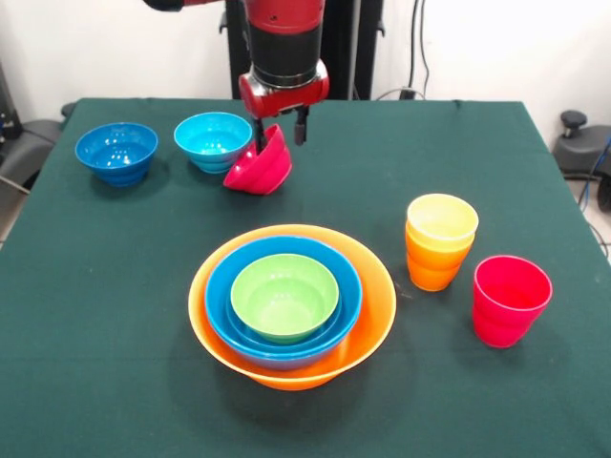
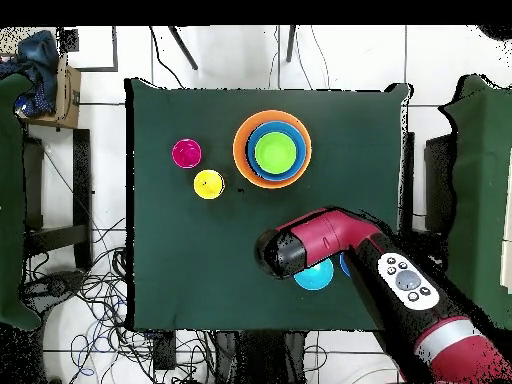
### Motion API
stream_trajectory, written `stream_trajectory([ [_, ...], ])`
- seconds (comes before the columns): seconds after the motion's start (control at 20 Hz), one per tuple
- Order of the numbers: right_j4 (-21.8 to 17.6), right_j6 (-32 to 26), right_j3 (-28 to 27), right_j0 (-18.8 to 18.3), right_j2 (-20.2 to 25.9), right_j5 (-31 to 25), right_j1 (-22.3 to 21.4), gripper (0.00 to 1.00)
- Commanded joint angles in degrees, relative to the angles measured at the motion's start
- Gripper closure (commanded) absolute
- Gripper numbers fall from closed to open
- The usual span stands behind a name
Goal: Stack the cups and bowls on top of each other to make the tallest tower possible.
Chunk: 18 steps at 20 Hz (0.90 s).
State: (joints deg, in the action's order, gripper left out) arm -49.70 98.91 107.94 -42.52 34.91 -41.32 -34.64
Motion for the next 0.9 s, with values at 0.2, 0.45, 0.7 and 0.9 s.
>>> stream_trajectory([
  [0.2,-4.80,-1.74,-6.21,2.54,-2.48,3.52,2.98,0.00],
  [0.45,-5.06,-1.35,-7.21,2.98,-2.89,3.74,3.77,0.00],
  [0.7,-5.90,0.31,-8.59,3.84,-3.61,5.71,4.98,0.00],
  [0.9,-6.08,1.97,-8.89,4.51,-4.38,7.62,4.92,1.00],
])
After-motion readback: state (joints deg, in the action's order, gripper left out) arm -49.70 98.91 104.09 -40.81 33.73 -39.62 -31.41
